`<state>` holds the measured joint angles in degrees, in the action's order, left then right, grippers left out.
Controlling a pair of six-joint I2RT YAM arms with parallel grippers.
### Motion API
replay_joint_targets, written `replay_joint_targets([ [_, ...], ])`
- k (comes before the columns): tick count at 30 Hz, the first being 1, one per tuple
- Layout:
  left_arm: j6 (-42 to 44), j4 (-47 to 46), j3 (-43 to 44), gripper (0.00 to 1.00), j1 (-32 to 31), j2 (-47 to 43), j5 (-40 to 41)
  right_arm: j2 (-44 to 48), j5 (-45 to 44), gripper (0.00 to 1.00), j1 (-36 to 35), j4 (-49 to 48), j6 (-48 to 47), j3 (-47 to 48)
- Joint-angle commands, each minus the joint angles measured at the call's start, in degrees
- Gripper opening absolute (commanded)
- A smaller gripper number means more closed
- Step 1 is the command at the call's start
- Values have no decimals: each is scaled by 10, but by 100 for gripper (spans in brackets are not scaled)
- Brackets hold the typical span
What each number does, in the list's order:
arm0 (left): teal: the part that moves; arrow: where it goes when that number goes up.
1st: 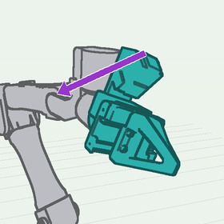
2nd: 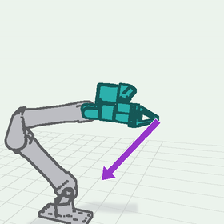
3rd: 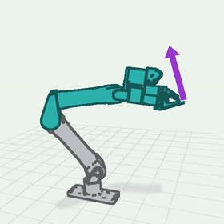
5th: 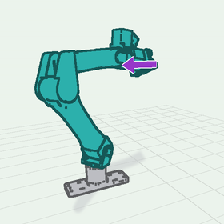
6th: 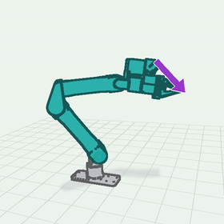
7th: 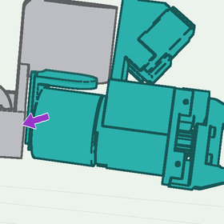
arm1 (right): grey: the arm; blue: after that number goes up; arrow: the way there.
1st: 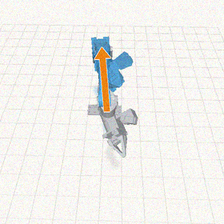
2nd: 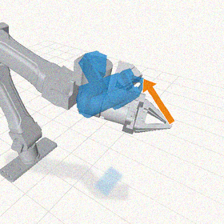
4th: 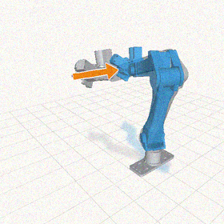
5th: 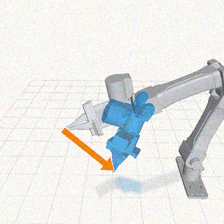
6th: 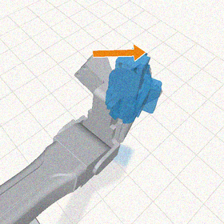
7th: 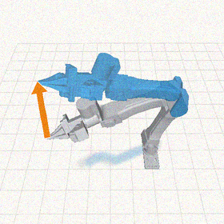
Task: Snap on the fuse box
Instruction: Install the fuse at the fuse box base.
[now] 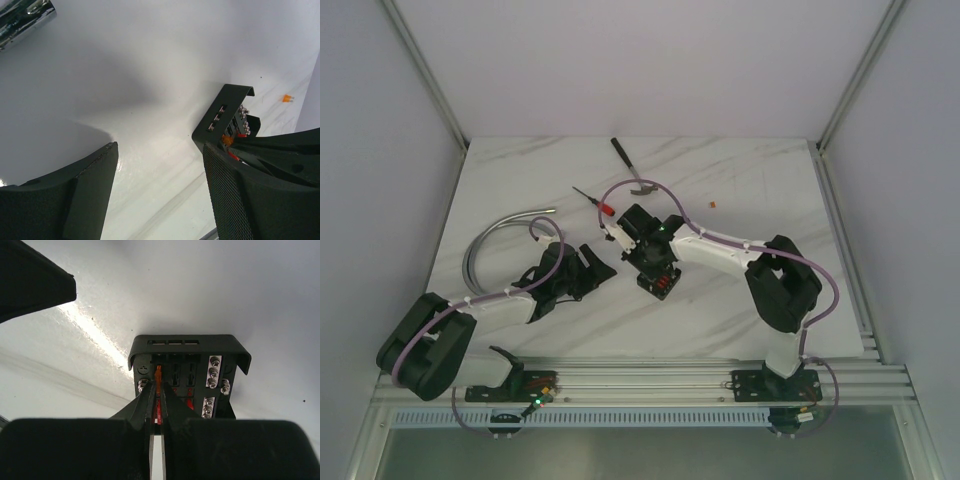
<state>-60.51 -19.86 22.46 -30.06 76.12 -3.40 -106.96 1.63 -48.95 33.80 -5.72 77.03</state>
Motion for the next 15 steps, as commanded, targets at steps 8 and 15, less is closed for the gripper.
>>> replay_joint_targets([
  [8,5,11,-9,78,3,-7,0,-75,-33,0,25,22,-49,-45],
  [15,3,11,-10,78,3,-10,1,-113,-31,0,17,14,-44,-29],
])
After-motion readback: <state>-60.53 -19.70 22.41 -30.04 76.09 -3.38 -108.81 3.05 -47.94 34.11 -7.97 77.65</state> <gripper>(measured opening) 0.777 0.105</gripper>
